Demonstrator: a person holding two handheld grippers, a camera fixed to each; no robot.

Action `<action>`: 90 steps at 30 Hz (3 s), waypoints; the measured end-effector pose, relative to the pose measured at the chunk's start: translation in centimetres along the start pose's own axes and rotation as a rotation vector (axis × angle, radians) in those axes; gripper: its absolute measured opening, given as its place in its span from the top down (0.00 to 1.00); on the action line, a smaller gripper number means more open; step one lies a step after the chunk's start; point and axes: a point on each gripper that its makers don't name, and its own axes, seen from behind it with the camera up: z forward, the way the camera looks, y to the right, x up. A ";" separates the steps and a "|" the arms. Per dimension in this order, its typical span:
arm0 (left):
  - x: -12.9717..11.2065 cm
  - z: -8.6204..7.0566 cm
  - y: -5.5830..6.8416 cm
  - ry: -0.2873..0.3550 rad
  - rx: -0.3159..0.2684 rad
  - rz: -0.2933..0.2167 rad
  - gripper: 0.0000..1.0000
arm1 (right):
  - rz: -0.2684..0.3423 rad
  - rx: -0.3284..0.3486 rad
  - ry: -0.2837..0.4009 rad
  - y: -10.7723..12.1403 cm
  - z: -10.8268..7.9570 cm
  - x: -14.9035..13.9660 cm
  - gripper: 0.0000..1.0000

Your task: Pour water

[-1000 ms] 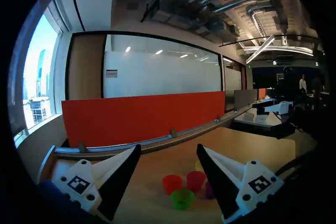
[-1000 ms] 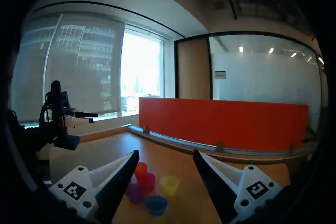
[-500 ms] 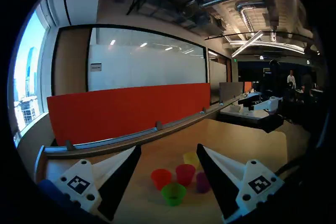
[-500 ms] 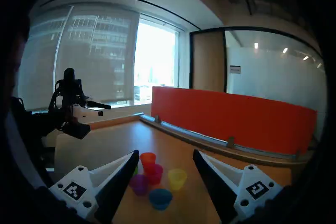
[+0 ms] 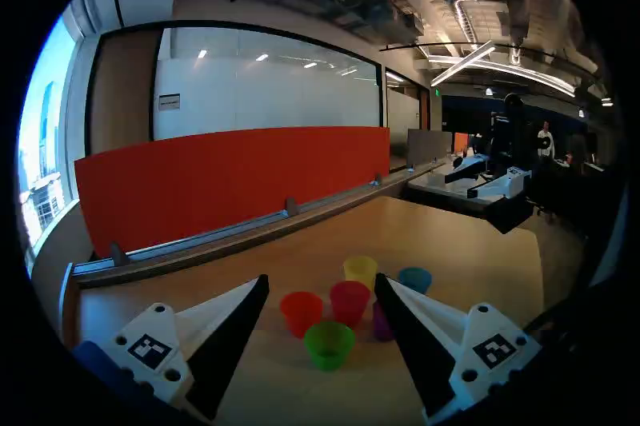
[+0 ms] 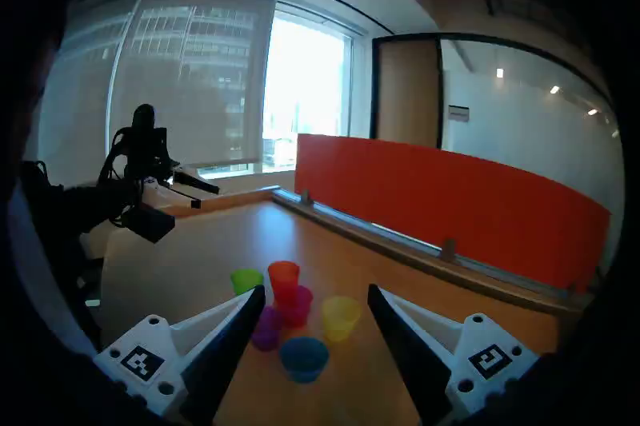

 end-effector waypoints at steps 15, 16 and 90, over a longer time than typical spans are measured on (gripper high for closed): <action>-5.4 2.7 -0.4 -0.122 -0.043 0.015 0.02 | -0.020 0.012 -0.089 0.5 2.0 -5.2 0.01; -5.7 2.8 -0.4 -0.128 -0.046 0.016 0.02 | -0.021 0.013 -0.095 0.6 2.1 -5.5 0.01; -18.4 11.6 1.6 -0.445 -0.181 0.104 0.03 | -0.057 0.087 -0.318 1.0 6.5 -16.4 0.00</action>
